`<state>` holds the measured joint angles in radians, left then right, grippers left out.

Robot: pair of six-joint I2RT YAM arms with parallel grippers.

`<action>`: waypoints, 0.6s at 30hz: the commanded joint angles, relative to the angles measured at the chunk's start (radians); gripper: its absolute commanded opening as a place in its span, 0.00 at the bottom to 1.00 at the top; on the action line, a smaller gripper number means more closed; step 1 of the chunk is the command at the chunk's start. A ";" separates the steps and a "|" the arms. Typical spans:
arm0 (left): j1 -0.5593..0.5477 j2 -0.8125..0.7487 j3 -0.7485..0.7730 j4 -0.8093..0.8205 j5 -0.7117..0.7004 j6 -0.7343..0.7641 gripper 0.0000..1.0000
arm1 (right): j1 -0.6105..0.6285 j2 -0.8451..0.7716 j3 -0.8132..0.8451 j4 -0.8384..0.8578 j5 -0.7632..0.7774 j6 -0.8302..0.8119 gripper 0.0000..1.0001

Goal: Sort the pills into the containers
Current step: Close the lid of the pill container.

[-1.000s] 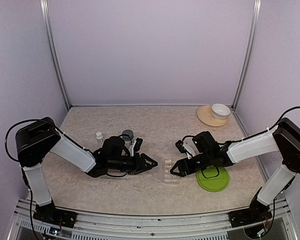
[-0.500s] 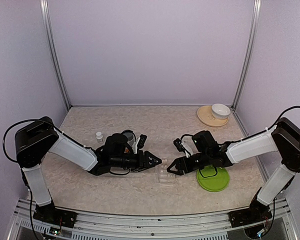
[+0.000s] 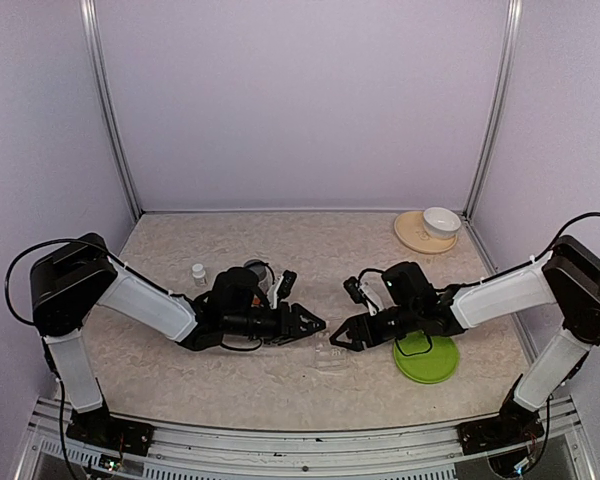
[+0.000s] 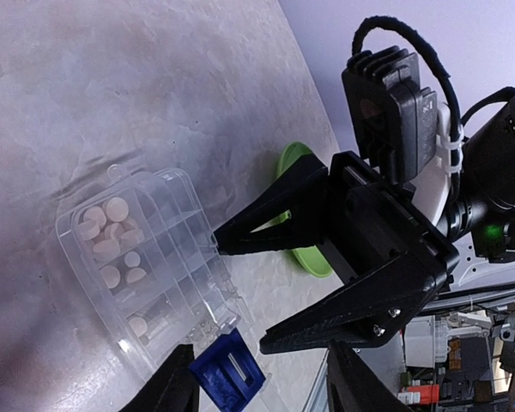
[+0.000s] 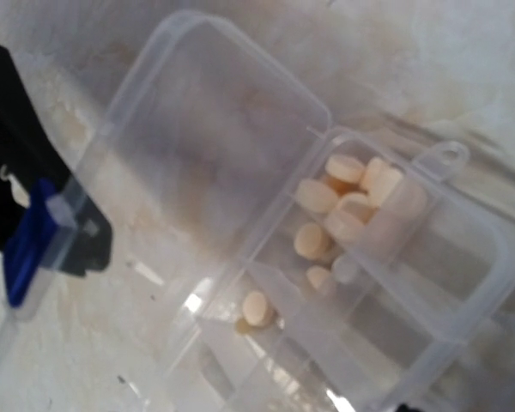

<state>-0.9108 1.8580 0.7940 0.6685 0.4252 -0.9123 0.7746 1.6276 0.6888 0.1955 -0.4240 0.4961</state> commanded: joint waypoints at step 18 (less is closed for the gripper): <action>-0.011 0.040 0.051 -0.034 0.000 0.013 0.52 | 0.026 0.047 -0.039 0.157 -0.072 0.064 0.67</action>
<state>-0.9161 1.8812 0.8150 0.6514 0.4255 -0.9119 0.7860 1.6608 0.6777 0.2813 -0.4587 0.5362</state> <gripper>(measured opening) 0.514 0.667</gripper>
